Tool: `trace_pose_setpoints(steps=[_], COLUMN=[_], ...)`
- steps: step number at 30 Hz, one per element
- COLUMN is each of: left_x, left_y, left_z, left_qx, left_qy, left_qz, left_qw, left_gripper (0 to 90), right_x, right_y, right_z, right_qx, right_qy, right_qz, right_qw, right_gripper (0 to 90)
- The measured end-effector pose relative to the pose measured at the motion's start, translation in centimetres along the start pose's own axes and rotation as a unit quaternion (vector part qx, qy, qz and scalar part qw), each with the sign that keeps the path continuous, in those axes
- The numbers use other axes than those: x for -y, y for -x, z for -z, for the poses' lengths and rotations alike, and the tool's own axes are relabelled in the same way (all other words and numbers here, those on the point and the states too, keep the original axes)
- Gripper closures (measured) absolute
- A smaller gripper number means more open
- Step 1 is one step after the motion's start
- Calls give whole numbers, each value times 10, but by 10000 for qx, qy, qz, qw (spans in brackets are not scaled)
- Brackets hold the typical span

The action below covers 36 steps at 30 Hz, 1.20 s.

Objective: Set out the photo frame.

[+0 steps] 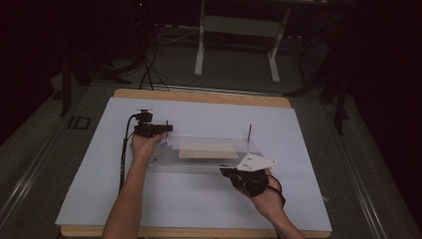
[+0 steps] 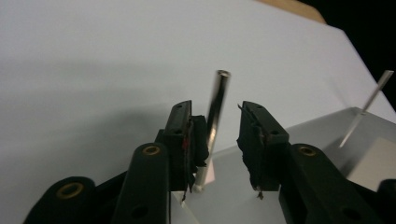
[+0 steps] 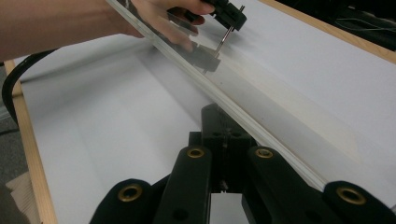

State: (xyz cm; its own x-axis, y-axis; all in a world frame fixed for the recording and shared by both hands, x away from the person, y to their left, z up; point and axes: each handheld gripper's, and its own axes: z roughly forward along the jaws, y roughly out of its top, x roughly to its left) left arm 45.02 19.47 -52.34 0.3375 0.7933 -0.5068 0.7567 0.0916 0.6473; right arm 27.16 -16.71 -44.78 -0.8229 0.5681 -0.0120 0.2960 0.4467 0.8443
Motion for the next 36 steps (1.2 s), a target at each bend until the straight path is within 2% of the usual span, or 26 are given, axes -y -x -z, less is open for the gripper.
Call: trace_pose_setpoints(steps=[5,6,7,8,9,10,11,12,13,16,17,21,23,25,26,28,34,35,36], left_x=[7,7,10,11,13,13,16,16,20,23,26,33,35,35,39,44,55,55,58], left_y=[2,2,4,6,7,7,10,10,13,15,17,23,25,25,28,28,28,28,28], left_z=[15,15,22,26,30,30,38,38,46,53,59,69,75,75,80,85,93,93,96], left_qx=[-95,-95,-130,-115,-117,-117,-107,-107,-57,-13,33,57,103,103,116,141,217,217,190], left_qy=[169,169,240,277,299,299,365,365,466,567,630,708,821,821,947,1034,1144,1144,1235], left_qz=[-322,-322,-534,-641,-733,-733,-887,-887,-1042,-1109,-1157,-1362,-1390,-1390,-1468,-1533,-1687,-1687,-1702], left_qw=[9993,9993,9982,9975,9968,9968,9953,9953,9934,9922,9913,9881,9868,9868,9846,9827,9788,9788,9774], left_gripper=[616,611,604,604,599,597,597,597,594,590,589,581,575,574,574,559,557,557,557], right_x=[-2,-2,-2,-3,-3,-3,-3,-3,-4,-5,-6,-7,-8,-9,-9,-11,-16,-16,-17], right_y=[1,1,2,2,2,3,3,3,3,4,7,9,9,10,10,11,13,13,14], right_z=[0,0,0,0,1,1,1,1,1,2,2,3,3,4,4,4,4,4,4], right_qx=[12,12,12,16,20,20,20,20,41,-2,-98,-75,-54,-44,-44,-1,56,56,65], right_qy=[24,24,29,36,44,50,53,53,69,78,126,144,154,165,165,171,150,150,146], right_qz=[-19,-19,-34,-43,-48,-58,-69,-69,-75,-121,-240,-256,-265,-275,-275,-244,-164,-164,-170], right_qw=[10000,10000,10000,10000,10000,10000,10000,10000,9999,9999,9996,9995,9995,9995,9995,9996,9997,9997,9997], right_gripper=[900,900,900,900,900,900,900,900,900,900,900,900,900,900,900,900,900,900,900])
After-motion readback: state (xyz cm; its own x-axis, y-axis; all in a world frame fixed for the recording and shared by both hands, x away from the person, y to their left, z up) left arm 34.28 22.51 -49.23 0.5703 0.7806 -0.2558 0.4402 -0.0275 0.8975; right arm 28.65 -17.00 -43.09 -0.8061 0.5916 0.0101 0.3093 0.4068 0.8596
